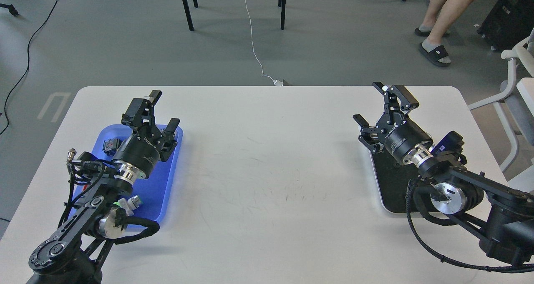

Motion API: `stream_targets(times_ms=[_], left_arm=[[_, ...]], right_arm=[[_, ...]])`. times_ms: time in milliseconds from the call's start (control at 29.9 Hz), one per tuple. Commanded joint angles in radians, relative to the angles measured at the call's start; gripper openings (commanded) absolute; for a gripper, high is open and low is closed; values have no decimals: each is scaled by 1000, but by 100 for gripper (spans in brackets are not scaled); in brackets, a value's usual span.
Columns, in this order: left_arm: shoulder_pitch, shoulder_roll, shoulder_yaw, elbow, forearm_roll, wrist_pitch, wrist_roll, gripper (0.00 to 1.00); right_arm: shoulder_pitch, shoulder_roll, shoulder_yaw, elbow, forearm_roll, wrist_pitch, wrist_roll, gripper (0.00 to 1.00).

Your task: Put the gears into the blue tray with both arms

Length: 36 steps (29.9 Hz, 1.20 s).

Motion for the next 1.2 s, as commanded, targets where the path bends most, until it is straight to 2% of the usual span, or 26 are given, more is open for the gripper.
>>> stream_targets(times_ms=[0, 435, 568, 635, 903, 1170], left_arm=[[2, 11, 8, -6, 0, -1, 2, 98], [-7, 14, 17, 33, -63, -42, -15, 98], [1, 27, 17, 25, -66, -55, -67, 98], [1, 32, 17, 19, -66, -84, -68, 98], [2, 30, 17, 11, -66, -95, -73, 98], [18, 32, 15, -7, -64, -87, -74, 98]], right_arm=[[-1, 0, 0, -1, 0, -1, 0, 99], [35, -10, -1, -1, -9, 1, 0, 99], [79, -47, -9, 2, -116, 2, 0, 99], [119, -82, -26, 6, -222, 5, 0, 99], [436, -236, -312, 47, -495, 13, 0, 99], [766, -282, -667, 30, -925, 39, 0, 99]])
